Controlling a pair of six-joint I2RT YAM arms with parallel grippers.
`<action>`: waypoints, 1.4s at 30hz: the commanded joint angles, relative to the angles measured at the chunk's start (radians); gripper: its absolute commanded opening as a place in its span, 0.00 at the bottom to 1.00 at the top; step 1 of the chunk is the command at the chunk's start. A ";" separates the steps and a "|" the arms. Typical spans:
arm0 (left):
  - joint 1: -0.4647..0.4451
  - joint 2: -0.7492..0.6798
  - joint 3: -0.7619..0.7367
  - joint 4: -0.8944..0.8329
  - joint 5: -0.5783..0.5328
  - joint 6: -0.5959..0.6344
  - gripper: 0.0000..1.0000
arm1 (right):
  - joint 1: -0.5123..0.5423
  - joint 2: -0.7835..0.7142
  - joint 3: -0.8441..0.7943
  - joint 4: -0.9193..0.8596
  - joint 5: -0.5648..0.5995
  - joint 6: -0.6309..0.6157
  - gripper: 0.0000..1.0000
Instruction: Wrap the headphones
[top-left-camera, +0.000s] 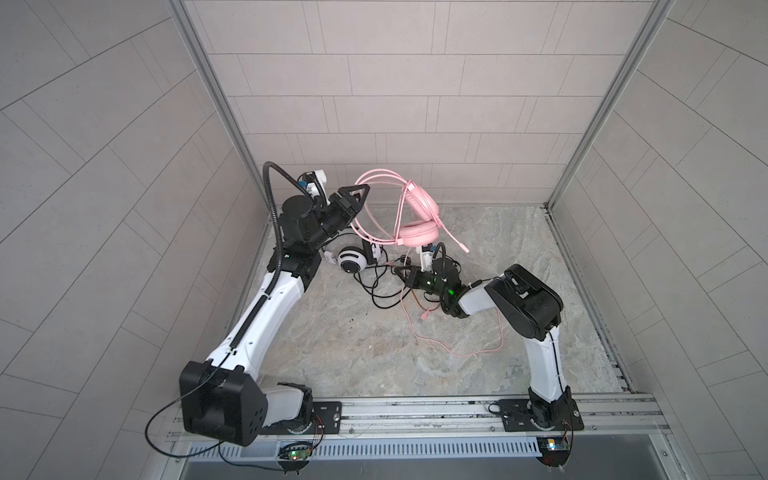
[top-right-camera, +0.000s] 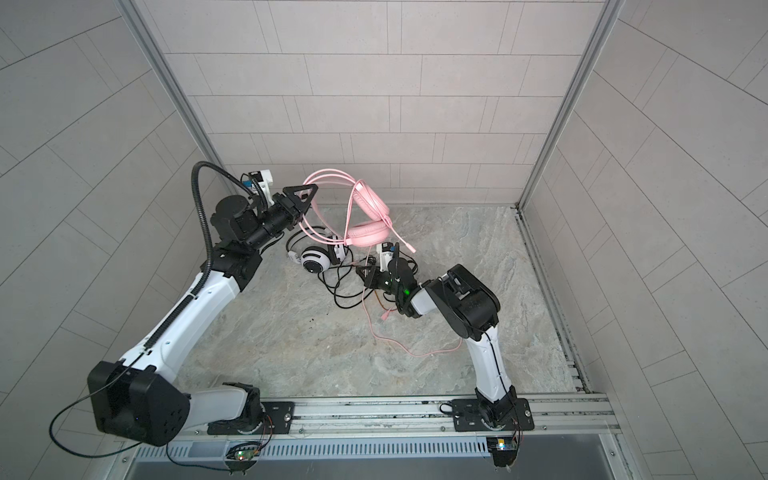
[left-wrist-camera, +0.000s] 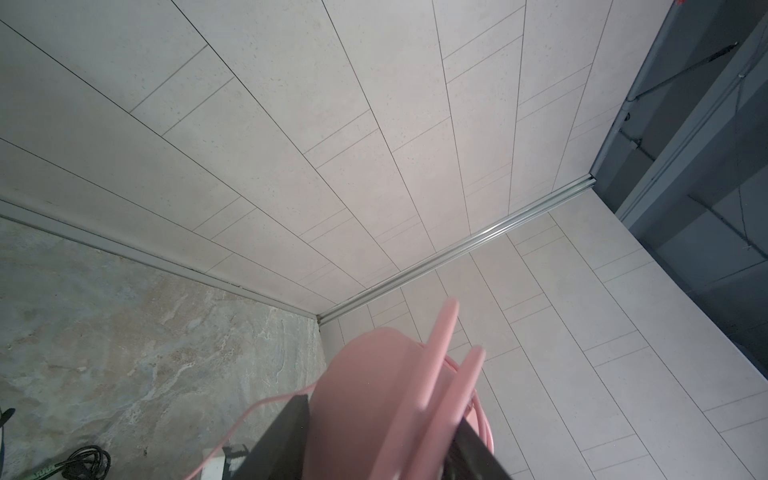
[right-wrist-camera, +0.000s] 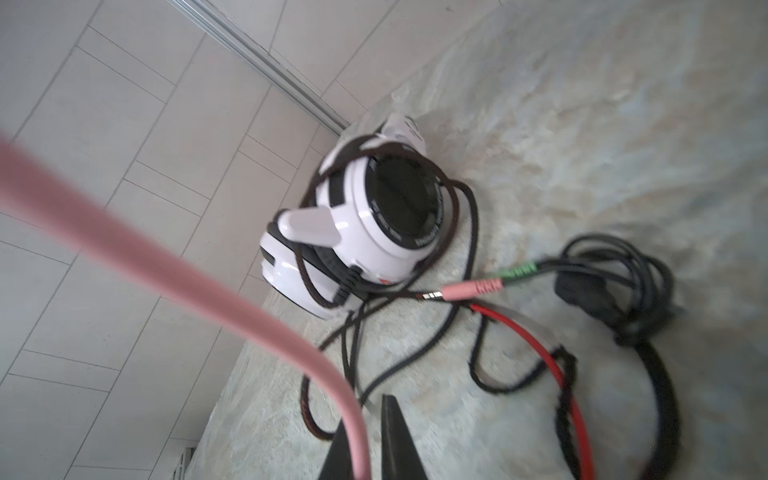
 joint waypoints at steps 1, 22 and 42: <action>-0.006 -0.003 0.002 0.196 -0.107 -0.091 0.00 | 0.039 -0.070 -0.074 0.062 0.022 0.034 0.12; -0.071 0.019 -0.110 0.219 -0.430 0.046 0.00 | 0.424 -0.729 -0.131 -0.833 0.227 -0.317 0.08; -0.277 -0.079 -0.139 -0.310 -0.426 0.616 0.00 | 0.151 -1.102 0.274 -1.588 0.418 -0.683 0.05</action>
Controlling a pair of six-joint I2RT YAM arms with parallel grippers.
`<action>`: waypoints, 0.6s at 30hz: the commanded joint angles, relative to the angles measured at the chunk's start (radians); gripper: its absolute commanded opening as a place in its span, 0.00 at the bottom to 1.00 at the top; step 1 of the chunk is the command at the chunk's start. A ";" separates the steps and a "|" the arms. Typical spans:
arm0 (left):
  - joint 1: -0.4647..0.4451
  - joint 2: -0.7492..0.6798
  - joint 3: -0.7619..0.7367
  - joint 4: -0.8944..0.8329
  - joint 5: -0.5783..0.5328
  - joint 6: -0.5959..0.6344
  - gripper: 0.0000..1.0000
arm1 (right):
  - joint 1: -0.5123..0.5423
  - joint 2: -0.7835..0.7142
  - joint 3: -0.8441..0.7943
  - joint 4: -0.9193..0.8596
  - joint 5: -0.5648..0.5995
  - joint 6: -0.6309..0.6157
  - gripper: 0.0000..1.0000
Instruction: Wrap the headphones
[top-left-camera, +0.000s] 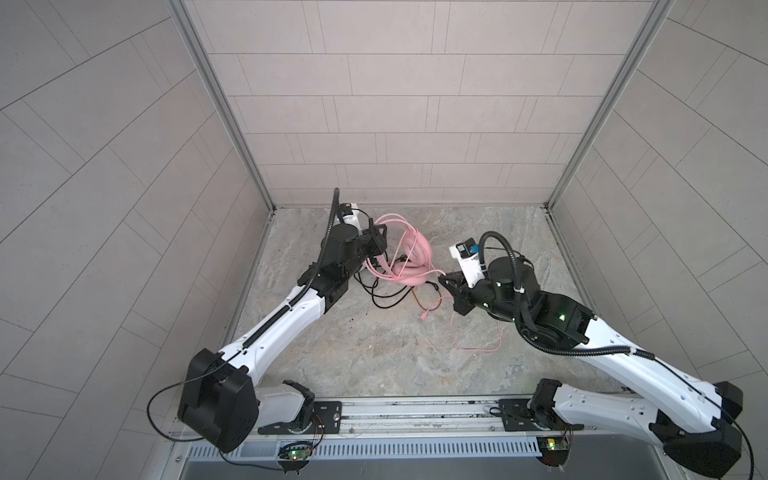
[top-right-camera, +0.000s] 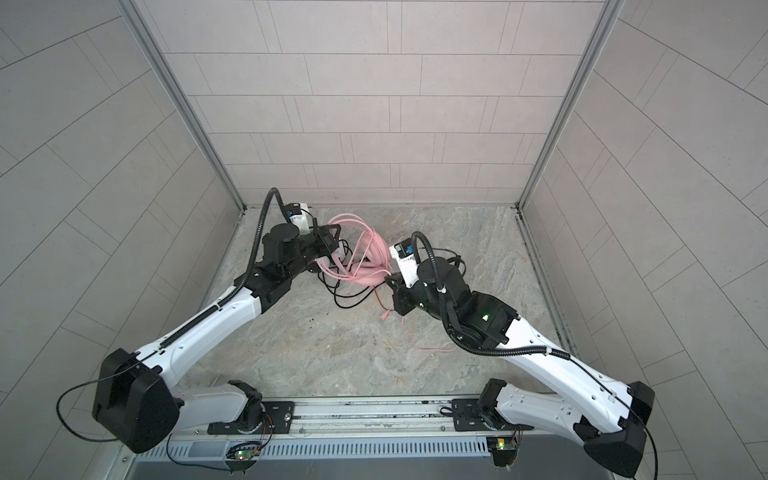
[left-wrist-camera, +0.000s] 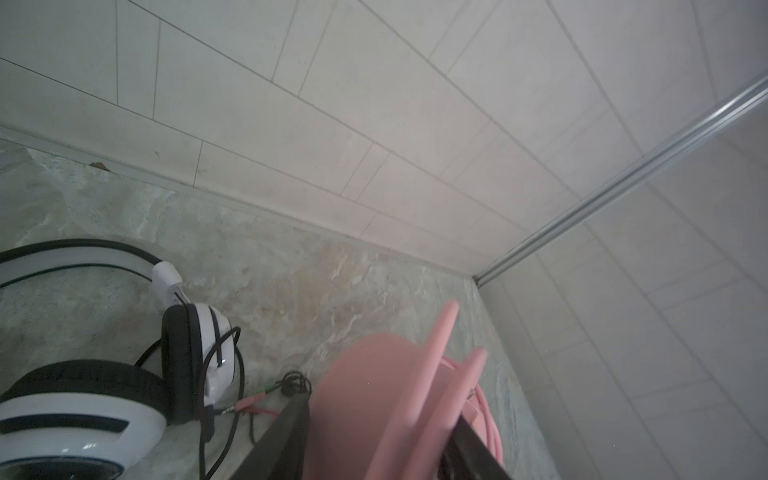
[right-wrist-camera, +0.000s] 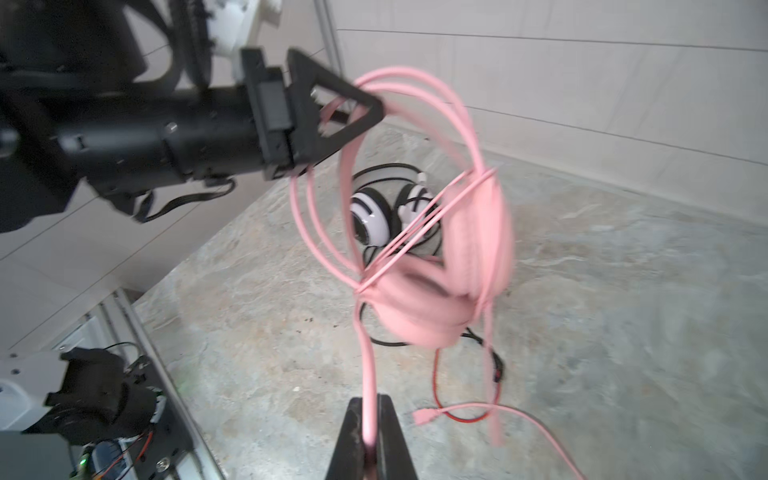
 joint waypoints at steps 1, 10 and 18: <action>-0.016 -0.049 0.065 -0.150 0.043 0.161 0.00 | -0.088 -0.017 0.079 -0.119 0.016 -0.099 0.05; -0.069 -0.064 0.120 -0.307 0.459 0.207 0.00 | -0.243 0.095 0.147 -0.096 0.068 -0.230 0.06; -0.063 -0.064 0.140 -0.381 0.637 0.197 0.00 | -0.318 0.156 0.094 0.052 -0.024 -0.221 0.10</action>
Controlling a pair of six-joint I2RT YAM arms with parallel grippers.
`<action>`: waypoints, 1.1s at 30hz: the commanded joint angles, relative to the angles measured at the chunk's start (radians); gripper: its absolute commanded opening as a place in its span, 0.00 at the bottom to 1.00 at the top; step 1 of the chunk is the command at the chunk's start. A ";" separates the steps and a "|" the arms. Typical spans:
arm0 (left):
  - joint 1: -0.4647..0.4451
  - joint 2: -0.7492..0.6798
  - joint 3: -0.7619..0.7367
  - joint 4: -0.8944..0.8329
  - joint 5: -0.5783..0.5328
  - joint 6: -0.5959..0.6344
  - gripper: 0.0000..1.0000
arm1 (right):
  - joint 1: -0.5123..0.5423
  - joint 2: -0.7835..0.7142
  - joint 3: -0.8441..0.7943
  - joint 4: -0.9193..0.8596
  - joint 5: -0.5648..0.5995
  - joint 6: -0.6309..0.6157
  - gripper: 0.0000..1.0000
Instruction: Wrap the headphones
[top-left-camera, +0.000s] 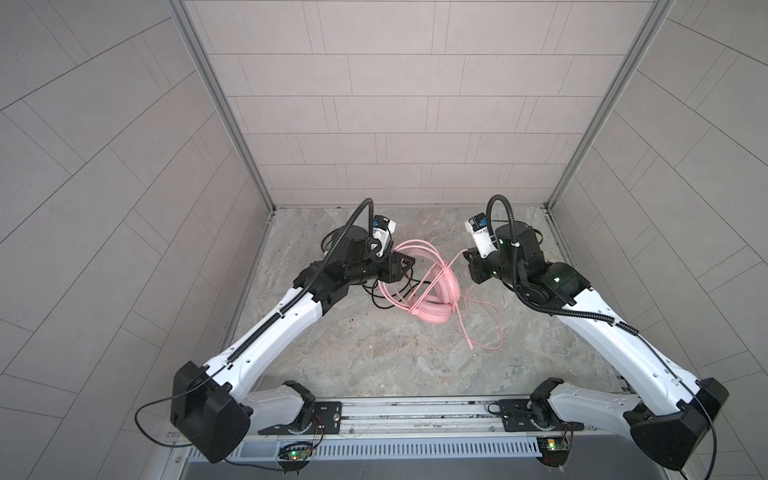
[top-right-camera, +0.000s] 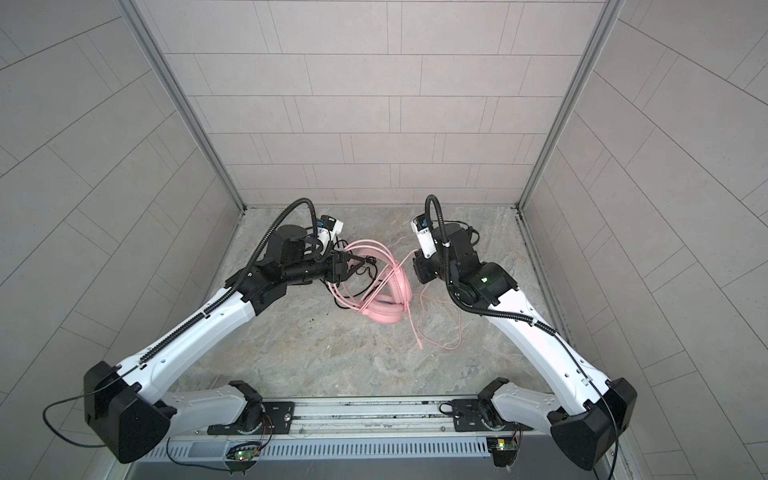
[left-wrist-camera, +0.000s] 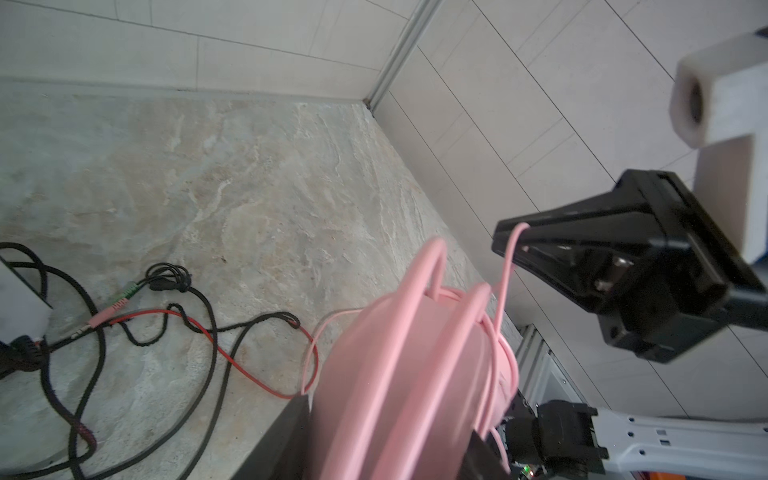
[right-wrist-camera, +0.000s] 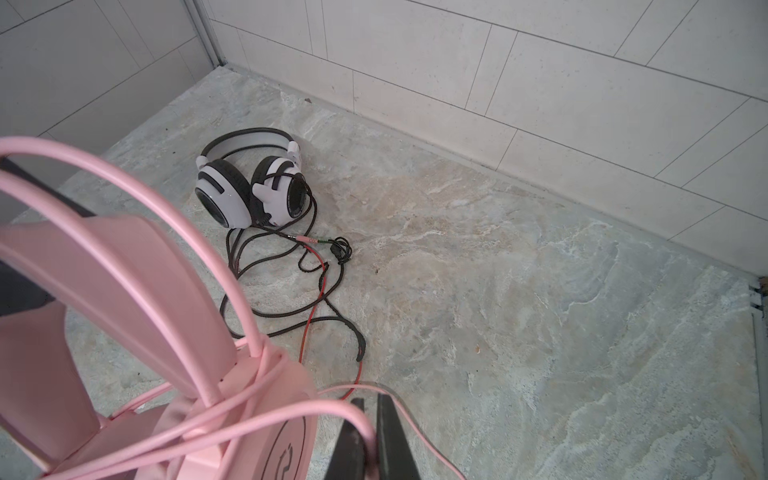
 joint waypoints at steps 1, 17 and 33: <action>0.007 -0.018 0.034 -0.045 0.169 0.001 0.00 | -0.029 0.004 -0.005 0.142 -0.003 -0.005 0.11; 0.074 -0.040 -0.056 0.339 0.380 -0.314 0.00 | -0.064 0.032 -0.207 0.418 -0.199 0.108 0.24; 0.122 -0.035 -0.075 0.510 0.386 -0.485 0.00 | -0.129 0.145 -0.389 0.790 -0.480 0.295 0.47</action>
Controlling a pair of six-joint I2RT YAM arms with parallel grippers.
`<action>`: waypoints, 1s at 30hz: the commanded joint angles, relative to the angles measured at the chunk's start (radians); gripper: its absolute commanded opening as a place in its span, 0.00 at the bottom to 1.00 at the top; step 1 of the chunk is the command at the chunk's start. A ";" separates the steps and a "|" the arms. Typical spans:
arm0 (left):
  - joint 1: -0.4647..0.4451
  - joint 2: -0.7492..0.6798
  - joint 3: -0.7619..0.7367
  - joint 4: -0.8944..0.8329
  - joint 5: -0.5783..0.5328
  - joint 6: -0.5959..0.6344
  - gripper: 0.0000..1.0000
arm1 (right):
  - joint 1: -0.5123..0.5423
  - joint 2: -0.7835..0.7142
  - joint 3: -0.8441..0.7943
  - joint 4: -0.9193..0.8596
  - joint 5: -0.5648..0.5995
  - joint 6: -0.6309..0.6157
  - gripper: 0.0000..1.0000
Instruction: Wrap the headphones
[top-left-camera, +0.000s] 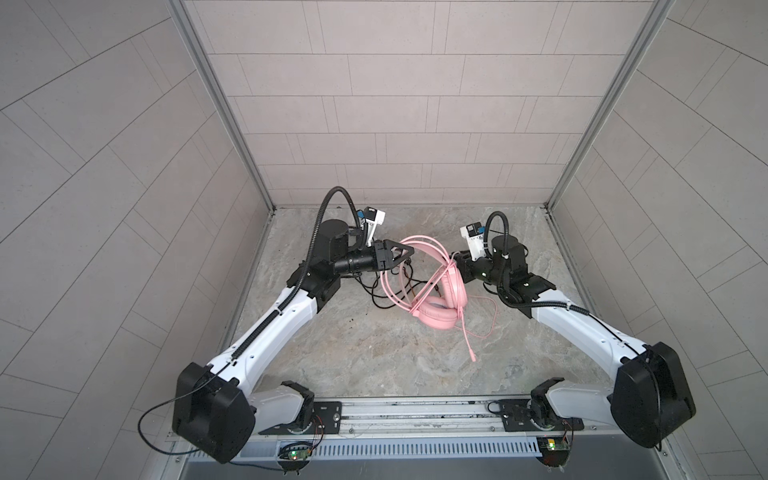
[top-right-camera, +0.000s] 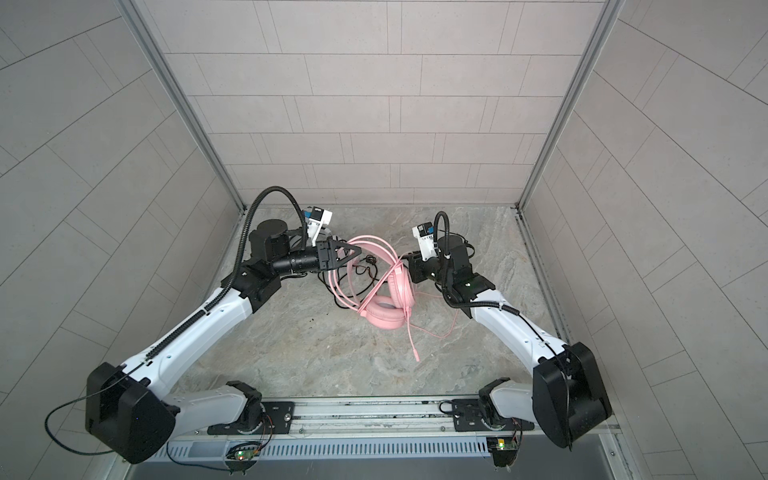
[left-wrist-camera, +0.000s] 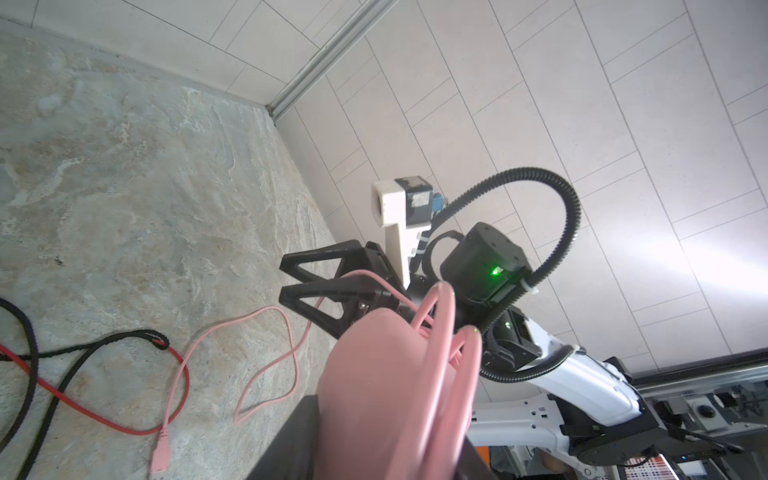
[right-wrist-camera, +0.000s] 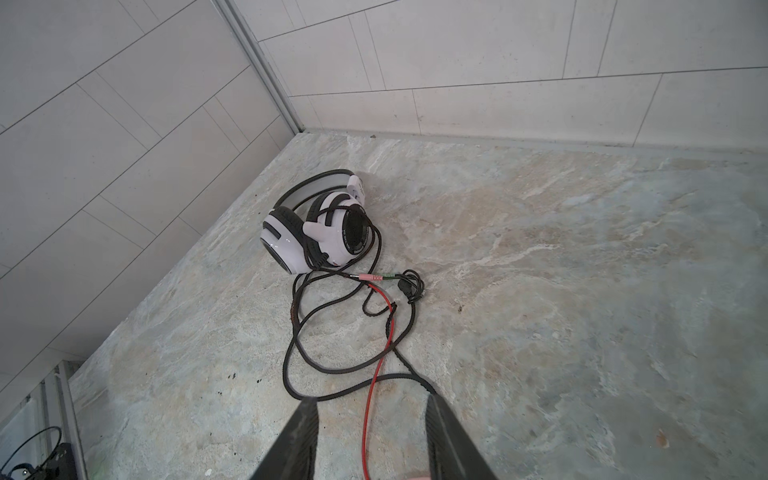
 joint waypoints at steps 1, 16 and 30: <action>0.007 -0.031 0.001 0.191 0.044 -0.112 0.00 | -0.001 0.031 -0.028 0.161 -0.091 0.073 0.48; 0.084 0.000 -0.059 0.193 0.005 -0.099 0.00 | -0.009 0.209 -0.136 0.441 -0.137 0.229 0.18; 0.100 -0.034 0.219 -0.953 -0.549 0.517 0.40 | -0.009 0.186 -0.102 0.247 -0.089 0.127 0.19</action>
